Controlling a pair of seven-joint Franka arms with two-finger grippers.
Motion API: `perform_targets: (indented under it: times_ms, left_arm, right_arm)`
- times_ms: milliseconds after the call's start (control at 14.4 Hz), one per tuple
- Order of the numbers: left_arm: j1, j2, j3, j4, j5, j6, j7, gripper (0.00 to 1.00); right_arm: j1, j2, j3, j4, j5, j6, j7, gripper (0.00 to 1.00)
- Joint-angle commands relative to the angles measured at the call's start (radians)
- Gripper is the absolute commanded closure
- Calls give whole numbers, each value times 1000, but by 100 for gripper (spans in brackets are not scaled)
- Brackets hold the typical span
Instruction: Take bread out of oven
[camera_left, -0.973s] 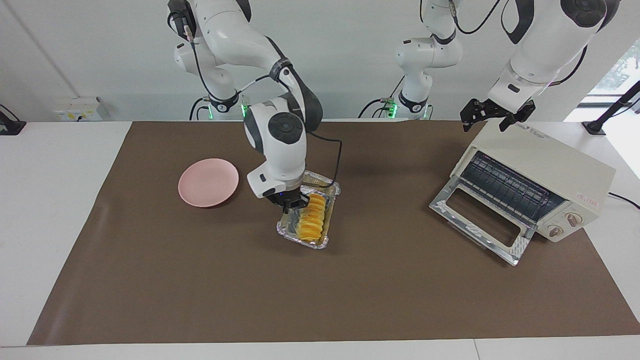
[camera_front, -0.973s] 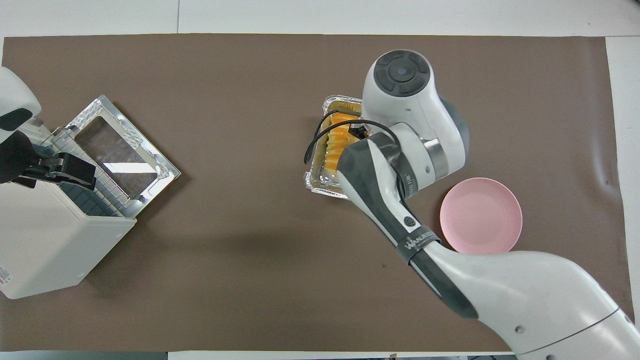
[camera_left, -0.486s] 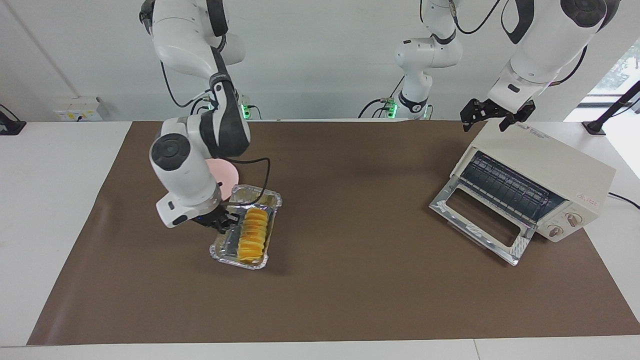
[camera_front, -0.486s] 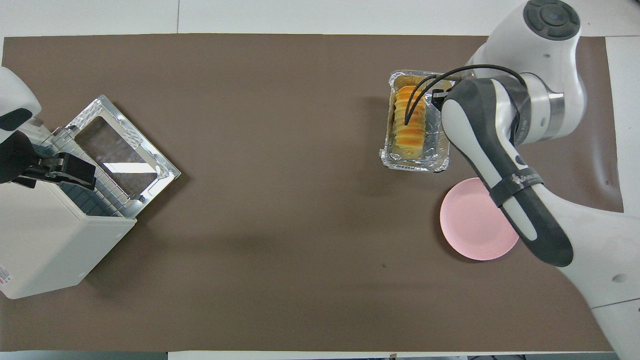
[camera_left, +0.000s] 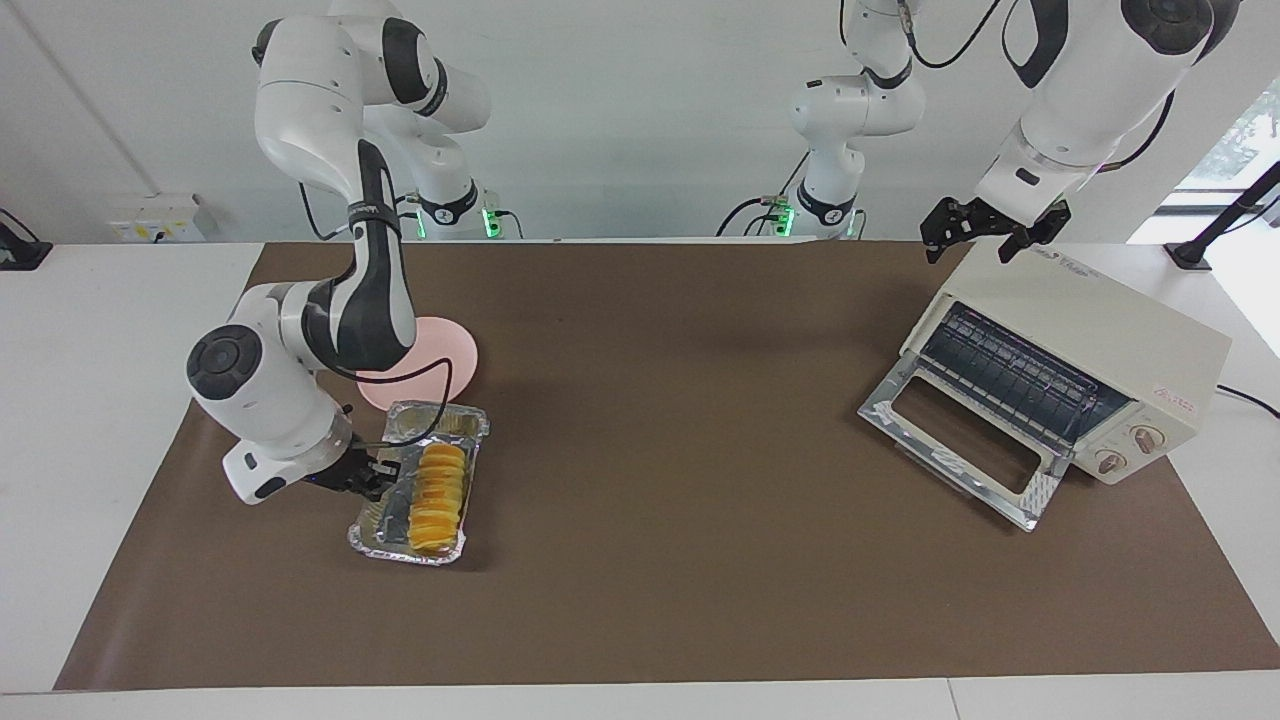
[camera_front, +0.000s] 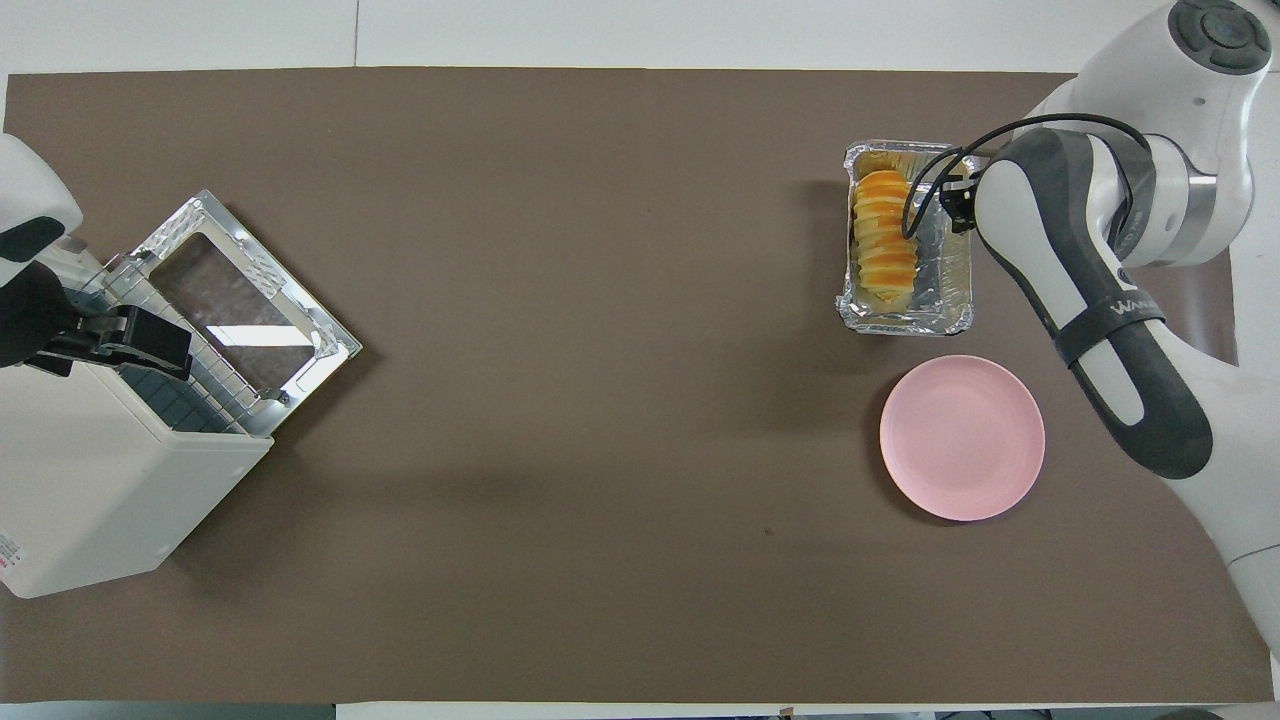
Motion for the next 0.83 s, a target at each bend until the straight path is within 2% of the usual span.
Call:
perform_targets:
  times_ms: [0,486,764]
  left_arm:
    - [11,-29,-2,-29,-15,1,10,0]
    - [11,-29,-2,-27,-15,1,10,0]
    - [11,-29,-2,-27,-15,1,10,0]
  right_arm:
    - [-38,36,7,42,12,24,-113,100]
    - [-36,43,8,25,22,121,-116,100]
    - [-35,42,8,-20,22,190,-114,100]
